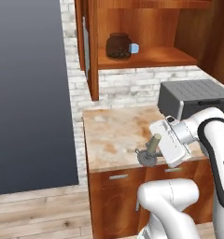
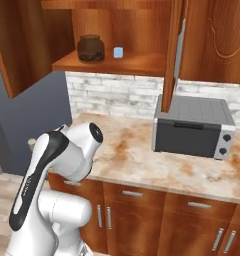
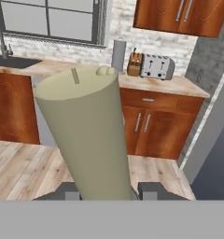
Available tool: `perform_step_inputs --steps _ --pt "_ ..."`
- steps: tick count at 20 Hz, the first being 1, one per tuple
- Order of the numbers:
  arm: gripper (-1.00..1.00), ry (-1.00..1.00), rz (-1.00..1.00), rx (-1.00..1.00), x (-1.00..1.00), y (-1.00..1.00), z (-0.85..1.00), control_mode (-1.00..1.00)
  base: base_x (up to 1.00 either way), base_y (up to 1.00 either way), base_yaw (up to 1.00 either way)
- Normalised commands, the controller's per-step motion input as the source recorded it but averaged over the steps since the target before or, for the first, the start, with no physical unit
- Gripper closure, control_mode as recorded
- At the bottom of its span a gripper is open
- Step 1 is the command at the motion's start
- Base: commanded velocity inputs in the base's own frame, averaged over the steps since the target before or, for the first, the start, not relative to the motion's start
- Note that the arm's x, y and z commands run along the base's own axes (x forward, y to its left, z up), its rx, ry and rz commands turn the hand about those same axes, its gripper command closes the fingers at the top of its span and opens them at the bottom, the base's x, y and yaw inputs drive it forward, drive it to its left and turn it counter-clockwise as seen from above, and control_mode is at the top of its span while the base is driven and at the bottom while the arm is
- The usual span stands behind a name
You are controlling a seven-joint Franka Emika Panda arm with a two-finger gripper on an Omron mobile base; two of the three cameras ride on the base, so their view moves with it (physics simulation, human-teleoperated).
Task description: Pick the jar and candle from the dining table and place them in the open cabinet. Close the cabinet after placing the objects.
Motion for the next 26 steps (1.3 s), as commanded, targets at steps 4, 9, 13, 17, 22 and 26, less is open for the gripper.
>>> perform_step_inputs --steps 4,9,13,17,22,26 --pt "1.0 0.0 0.0 0.0 0.0 0.0 0.0 1.0 0.55 -0.29 0.01" --pt "1.0 0.0 0.0 0.0 0.0 0.0 0.0 1.0 0.4 -0.18 0.01" --pt "1.0 0.0 0.0 0.0 0.0 0.0 0.0 1.0 0.43 -0.31 0.05" --pt "1.0 0.0 0.0 0.0 0.0 0.0 0.0 1.0 0.19 -0.43 0.0" --pt "1.0 0.0 0.0 0.0 0.0 0.0 0.0 1.0 0.34 -0.35 0.0" --pt "1.0 0.0 0.0 0.0 0.0 0.0 0.0 1.0 0.55 -0.27 0.0"
